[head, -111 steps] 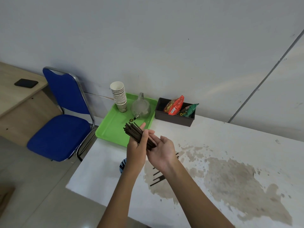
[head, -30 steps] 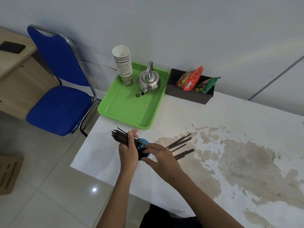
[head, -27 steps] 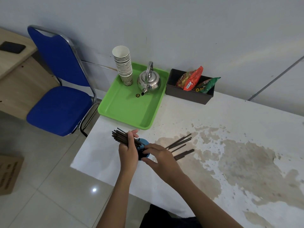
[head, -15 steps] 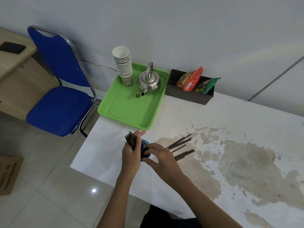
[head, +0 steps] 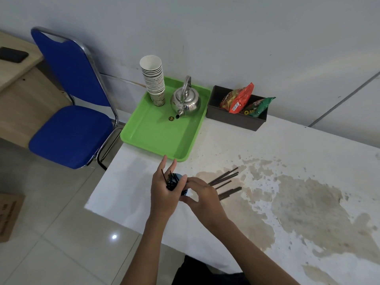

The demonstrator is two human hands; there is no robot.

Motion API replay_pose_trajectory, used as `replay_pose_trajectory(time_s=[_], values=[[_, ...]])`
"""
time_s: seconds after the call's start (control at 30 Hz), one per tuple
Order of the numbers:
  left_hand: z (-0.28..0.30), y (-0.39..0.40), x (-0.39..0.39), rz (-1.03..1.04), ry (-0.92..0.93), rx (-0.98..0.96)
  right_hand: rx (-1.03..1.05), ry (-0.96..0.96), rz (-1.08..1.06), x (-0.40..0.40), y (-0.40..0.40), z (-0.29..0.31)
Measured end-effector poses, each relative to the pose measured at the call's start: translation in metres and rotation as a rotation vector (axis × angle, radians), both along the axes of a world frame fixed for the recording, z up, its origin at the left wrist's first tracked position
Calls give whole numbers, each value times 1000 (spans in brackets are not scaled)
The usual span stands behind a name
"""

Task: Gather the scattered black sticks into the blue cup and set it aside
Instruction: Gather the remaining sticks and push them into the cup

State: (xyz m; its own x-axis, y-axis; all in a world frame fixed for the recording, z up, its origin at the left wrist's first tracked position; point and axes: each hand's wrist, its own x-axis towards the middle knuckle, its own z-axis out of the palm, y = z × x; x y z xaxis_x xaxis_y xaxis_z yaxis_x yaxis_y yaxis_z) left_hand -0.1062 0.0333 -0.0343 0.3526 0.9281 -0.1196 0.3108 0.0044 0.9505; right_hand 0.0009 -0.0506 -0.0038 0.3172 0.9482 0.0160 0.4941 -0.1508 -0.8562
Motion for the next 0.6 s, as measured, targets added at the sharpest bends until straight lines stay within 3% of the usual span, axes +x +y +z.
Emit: replay_pose_trajectory(time_s=[0.2, 0.5, 0.6], values=[[0, -6, 3, 62, -163, 40, -13, 36, -64, 1, 0, -4], [-2, -1, 5, 41, -31, -12, -58, -42, -66, -3, 5, 3], [0, 3, 5, 30, -199, -178, -77, -69, -27, -2, 7, 9]])
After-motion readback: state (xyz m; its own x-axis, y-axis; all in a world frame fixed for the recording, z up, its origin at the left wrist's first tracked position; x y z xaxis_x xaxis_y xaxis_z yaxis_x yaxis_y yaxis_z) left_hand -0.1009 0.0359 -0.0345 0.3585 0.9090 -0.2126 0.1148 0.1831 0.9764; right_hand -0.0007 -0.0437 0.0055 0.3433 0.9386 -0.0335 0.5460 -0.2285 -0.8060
